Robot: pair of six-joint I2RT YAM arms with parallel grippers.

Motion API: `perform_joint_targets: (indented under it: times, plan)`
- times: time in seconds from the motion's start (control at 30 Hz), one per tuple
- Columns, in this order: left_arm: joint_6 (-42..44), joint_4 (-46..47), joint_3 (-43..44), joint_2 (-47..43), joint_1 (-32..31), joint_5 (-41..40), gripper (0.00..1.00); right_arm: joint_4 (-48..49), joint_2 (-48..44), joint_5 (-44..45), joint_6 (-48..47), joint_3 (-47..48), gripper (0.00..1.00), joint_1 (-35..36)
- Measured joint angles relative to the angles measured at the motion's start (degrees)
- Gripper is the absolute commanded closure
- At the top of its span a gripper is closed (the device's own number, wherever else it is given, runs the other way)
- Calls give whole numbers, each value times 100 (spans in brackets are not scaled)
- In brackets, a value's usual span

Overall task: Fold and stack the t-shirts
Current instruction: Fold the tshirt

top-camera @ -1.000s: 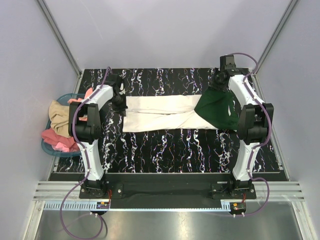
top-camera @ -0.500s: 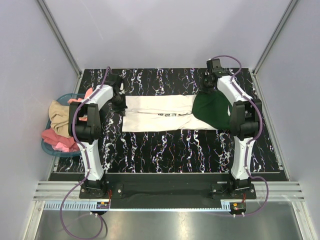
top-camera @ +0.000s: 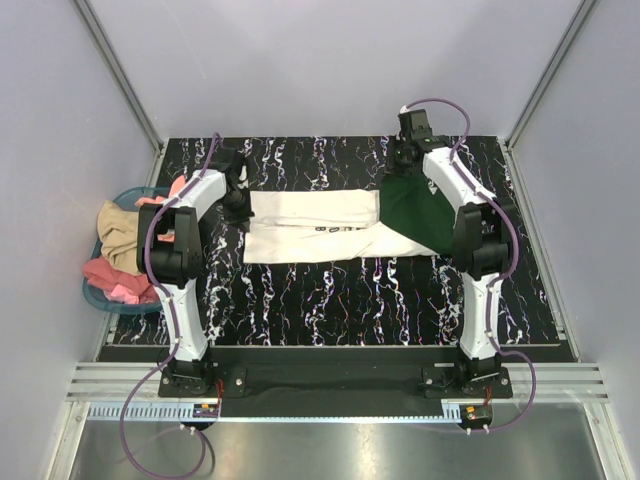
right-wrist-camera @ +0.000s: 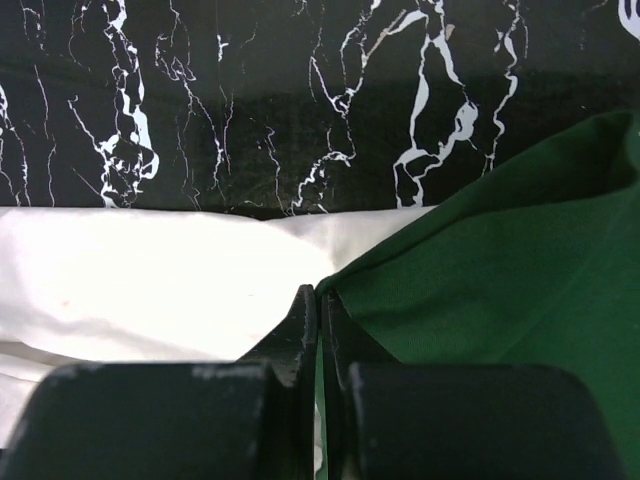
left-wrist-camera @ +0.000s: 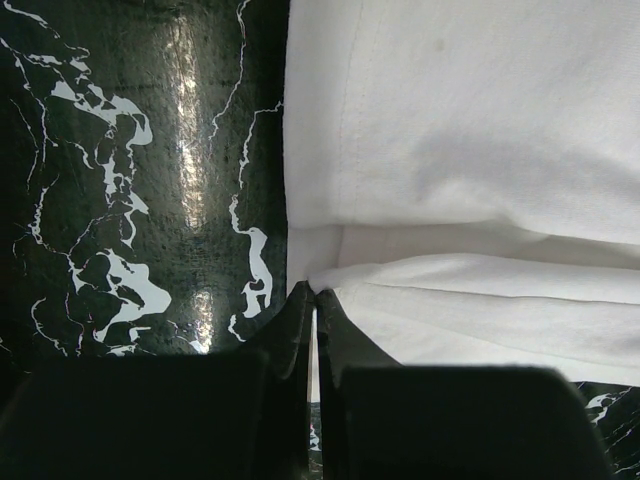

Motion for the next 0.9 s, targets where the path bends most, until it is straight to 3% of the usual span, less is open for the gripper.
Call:
perform_joint_targets:
  times: [0.73, 0.77, 0.83, 0.9]
  plan:
    - [-63, -4, 2, 7, 85, -50, 100, 66, 490, 446, -227, 188, 100, 184]
    - [-63, -4, 7, 9, 92, -50, 98, 66, 490, 444, -227, 188, 97, 184]
    - [-61, -4, 7, 11, 98, -52, 87, 61, 490, 435, -210, 188, 80, 184]
    - [-52, -7, 9, 11, 101, -125, 84, -33, 505, 420, -205, 297, 66, 184]
